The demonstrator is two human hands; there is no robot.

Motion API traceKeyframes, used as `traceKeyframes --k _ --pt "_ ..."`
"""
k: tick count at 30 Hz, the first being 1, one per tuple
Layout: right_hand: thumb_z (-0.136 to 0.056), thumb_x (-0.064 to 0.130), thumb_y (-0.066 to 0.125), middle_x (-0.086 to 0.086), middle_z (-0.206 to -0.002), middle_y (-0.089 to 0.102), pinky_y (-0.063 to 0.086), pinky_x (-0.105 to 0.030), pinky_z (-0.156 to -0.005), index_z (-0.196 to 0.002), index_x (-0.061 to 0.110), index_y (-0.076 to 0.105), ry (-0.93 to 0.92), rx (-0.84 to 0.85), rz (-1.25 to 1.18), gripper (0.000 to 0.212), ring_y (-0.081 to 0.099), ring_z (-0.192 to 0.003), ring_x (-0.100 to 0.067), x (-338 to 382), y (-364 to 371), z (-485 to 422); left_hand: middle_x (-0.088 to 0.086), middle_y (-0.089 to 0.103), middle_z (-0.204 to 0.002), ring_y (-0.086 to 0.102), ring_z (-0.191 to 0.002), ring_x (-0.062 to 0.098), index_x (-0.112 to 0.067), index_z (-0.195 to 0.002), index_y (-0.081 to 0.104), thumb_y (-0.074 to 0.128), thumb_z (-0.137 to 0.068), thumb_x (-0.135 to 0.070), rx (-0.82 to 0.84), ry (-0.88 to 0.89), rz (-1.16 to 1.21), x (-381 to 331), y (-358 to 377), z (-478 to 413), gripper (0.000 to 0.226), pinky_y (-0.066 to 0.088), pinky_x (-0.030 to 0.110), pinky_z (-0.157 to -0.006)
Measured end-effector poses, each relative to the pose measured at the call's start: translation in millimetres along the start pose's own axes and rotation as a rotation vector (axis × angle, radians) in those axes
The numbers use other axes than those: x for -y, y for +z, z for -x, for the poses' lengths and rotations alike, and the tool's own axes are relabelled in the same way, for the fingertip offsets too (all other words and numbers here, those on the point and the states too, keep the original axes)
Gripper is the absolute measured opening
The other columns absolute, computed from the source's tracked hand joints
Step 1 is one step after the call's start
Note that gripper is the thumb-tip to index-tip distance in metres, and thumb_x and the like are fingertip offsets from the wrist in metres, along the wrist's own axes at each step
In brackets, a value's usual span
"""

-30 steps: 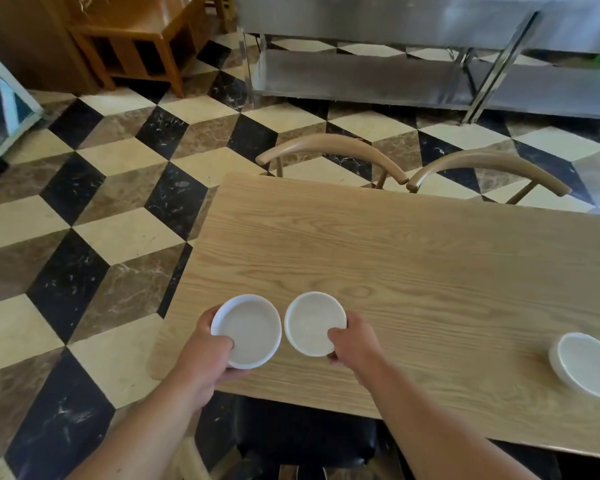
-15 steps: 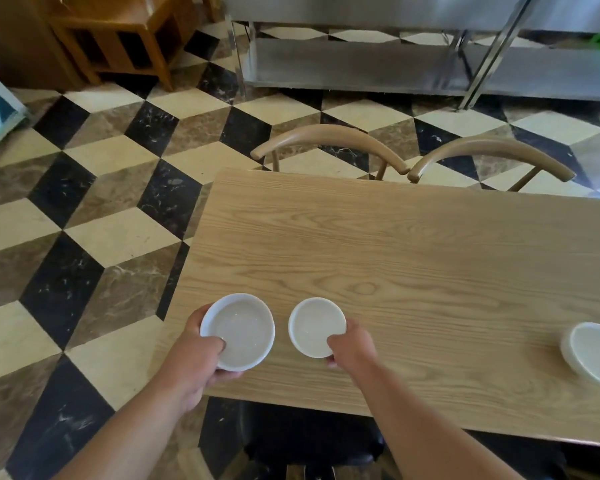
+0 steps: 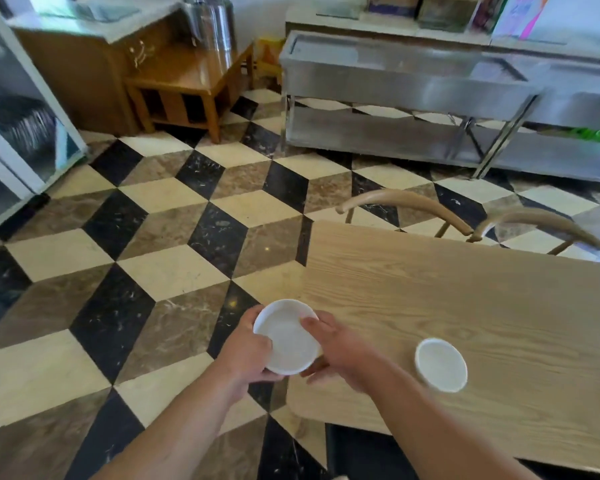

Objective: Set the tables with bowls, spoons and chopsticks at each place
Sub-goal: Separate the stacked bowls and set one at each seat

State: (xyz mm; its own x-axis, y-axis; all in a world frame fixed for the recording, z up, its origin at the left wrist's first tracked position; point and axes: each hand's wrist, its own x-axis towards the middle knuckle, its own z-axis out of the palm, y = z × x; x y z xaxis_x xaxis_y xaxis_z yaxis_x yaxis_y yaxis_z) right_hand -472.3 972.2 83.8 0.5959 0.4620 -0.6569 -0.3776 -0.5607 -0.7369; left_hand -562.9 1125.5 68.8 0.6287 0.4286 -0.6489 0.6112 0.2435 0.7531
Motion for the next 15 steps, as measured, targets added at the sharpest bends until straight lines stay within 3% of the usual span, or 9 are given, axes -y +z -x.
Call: traceKeyframes --k 4,6,9,12,15 --pt "-0.105 0.017 0.058 -0.003 -0.122 0.062 0.070 -0.047 -0.072 -0.146 0.028 0.049 -0.051 -0.054 0.105 0.043 0.077 -0.096 -0.034 61.5 103.5 -4.3 0.001 0.051 -0.133 0.057 -0.105 0.023 -0.044 -0.137 0.048 0.053 -0.101 -0.005 -0.005 0.071 -0.073 -28.9 -114.2 18.9 0.053 0.066 0.036 -0.062" --pt "-0.104 0.014 0.058 -0.003 -0.128 0.060 0.070 -0.042 -0.070 -0.146 0.029 0.048 -0.085 -0.073 0.159 0.046 0.075 -0.100 -0.034 90.9 140.6 -5.9 -0.004 0.052 -0.132 0.056 -0.104 0.019 -0.044 -0.137 0.050 0.058 -0.102 -0.011 -0.007 0.101 -0.073 -43.1 -160.1 22.5 0.049 0.066 0.034 -0.064" --pt "-0.101 0.013 0.067 -0.001 -0.126 0.060 0.069 -0.045 -0.079 -0.134 0.036 0.048 -0.158 -0.078 0.208 0.045 0.070 -0.107 -0.032 127.5 179.3 -12.9 -0.005 0.051 -0.130 0.055 -0.109 0.022 -0.047 -0.134 0.052 0.059 -0.105 -0.015 0.041 0.119 -0.019 -66.6 -208.9 26.1 0.044 0.068 0.035 -0.069" --pt "-0.105 0.017 0.061 0.006 -0.116 0.060 0.070 -0.040 -0.074 -0.132 0.038 0.050 -0.137 -0.092 0.068 0.036 0.073 -0.097 -0.026 147.9 194.4 -20.8 -0.007 0.053 -0.127 0.056 -0.108 0.018 -0.044 -0.133 0.053 0.058 -0.108 -0.019 0.047 0.169 -0.023 -81.0 -231.5 16.6 0.036 0.061 0.021 -0.055" --pt "-0.107 0.013 0.052 0.005 -0.117 0.059 0.070 -0.037 -0.070 -0.135 0.038 0.050 -0.098 -0.137 -0.068 0.037 0.075 -0.094 -0.028 160.5 194.7 -37.0 -0.007 0.057 -0.129 0.061 -0.110 0.018 -0.045 -0.134 0.055 0.063 -0.106 -0.034 0.008 0.197 -0.055 -94.9 -241.2 -7.8 0.031 0.065 0.029 -0.070"
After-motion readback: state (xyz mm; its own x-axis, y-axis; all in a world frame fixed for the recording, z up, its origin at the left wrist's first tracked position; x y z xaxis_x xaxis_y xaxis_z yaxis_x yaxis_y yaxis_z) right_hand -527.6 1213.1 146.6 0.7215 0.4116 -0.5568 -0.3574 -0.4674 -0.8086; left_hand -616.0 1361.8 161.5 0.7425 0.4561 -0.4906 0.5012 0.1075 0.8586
